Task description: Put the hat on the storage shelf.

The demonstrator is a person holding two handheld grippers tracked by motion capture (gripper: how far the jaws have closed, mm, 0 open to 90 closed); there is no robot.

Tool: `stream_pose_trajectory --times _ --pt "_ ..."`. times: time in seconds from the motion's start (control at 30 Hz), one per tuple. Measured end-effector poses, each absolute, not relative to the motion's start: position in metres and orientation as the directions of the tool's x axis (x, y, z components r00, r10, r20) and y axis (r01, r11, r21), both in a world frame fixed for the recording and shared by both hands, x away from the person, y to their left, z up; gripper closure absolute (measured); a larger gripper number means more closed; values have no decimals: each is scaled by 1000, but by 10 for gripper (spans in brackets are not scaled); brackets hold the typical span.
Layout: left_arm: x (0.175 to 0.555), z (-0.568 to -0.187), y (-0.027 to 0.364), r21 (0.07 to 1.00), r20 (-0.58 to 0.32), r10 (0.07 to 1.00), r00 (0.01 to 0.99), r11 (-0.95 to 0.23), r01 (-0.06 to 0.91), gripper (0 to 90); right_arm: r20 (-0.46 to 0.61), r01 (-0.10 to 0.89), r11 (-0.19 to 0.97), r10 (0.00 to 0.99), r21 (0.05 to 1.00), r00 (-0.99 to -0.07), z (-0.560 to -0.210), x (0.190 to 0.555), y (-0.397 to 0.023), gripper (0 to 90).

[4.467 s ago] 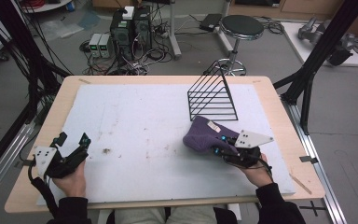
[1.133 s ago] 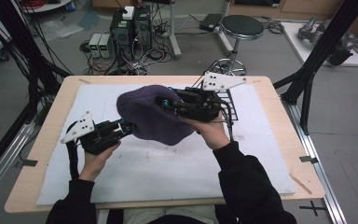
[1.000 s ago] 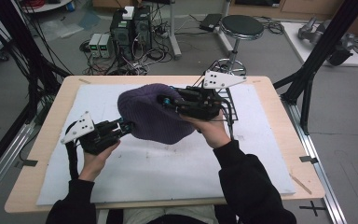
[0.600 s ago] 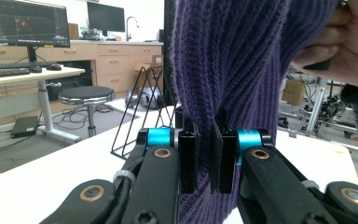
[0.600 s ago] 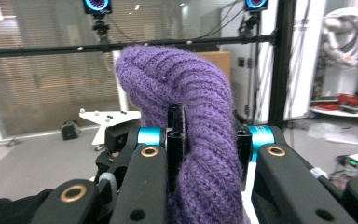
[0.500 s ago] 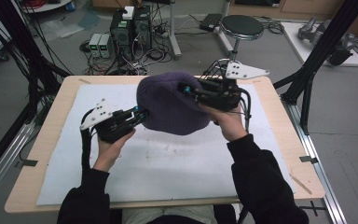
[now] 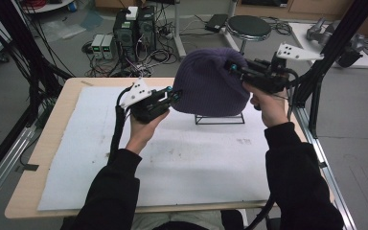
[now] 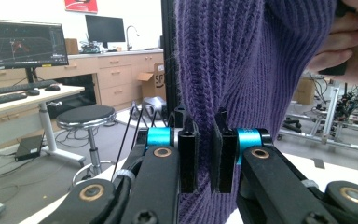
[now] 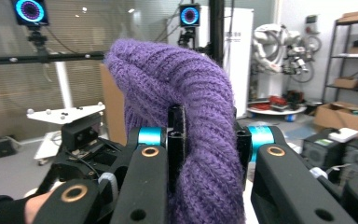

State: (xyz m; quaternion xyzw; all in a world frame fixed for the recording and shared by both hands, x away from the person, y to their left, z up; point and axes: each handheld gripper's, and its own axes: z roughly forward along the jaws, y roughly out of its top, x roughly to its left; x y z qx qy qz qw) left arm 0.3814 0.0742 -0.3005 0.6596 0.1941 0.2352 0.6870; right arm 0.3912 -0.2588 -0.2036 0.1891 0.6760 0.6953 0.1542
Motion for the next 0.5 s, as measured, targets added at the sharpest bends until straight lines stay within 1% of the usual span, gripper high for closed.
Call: stream_pose_trajectory --times 0.13,0.3,0.5 --pt "394 -289 61 997 59 580 813 7 -78 836 26 18 -22 505 1000 -863 -191 399 -271 753" --pt "407 -280 49 998 56 562 825 -6 -64 837 25 23 -9 539 1000 -842 -181 410 -282 753" --pt "420 -277 43 998 38 565 824 15 -56 837 8 7 -3 549 1000 -836 -176 423 -288 753"
